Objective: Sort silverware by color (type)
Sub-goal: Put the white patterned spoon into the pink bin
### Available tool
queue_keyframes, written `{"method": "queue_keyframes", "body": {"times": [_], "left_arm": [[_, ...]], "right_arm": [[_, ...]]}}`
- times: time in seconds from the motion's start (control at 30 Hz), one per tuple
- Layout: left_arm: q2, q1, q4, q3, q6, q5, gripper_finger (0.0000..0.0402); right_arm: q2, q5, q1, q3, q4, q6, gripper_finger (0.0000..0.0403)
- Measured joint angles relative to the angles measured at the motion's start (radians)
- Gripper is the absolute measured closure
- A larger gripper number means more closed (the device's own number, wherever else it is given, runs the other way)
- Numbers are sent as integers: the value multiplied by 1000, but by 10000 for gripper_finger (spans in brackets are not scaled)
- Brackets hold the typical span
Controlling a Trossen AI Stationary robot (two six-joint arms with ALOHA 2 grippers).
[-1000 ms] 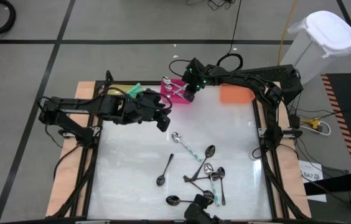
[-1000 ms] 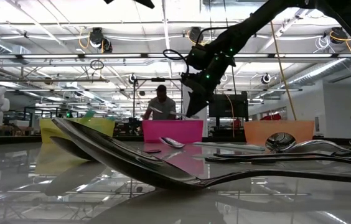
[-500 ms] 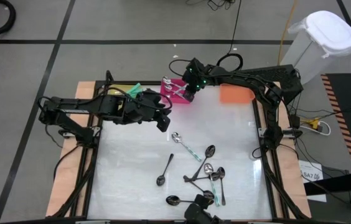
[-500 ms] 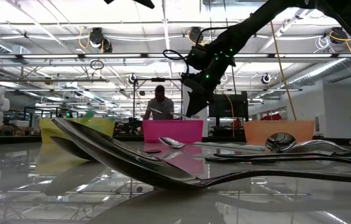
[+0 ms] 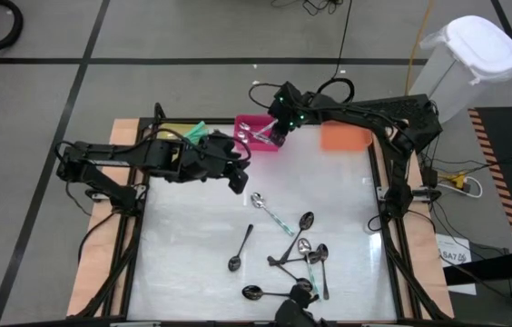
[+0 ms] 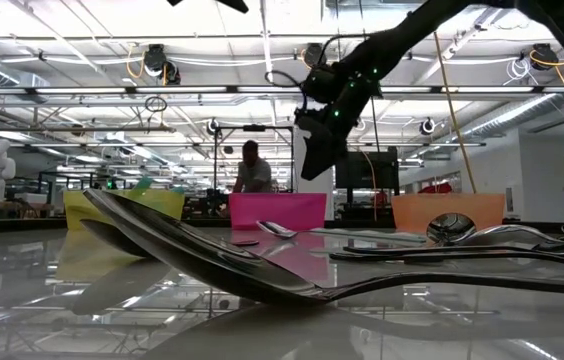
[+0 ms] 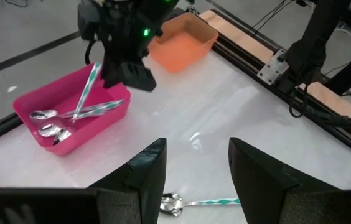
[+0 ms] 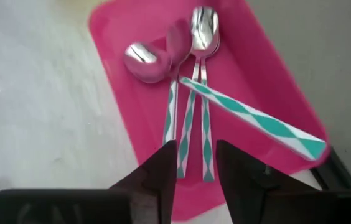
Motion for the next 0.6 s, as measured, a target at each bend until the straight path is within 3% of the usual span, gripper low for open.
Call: {"method": "queue_keyframes", "body": {"times": [0.2, 0.43, 0.6], "left_arm": [[0, -17, -13, 0, -20, 2, 229], [9, -17, -158, 0, -95, 2, 229], [27, -27, -169, 1, 10, 36, 229]], "right_arm": [[-115, -4, 3, 0, -67, -3, 293], [-284, -30, 17, 0, -241, 9, 293], [-397, -34, 42, 0, -403, 16, 293]]}}
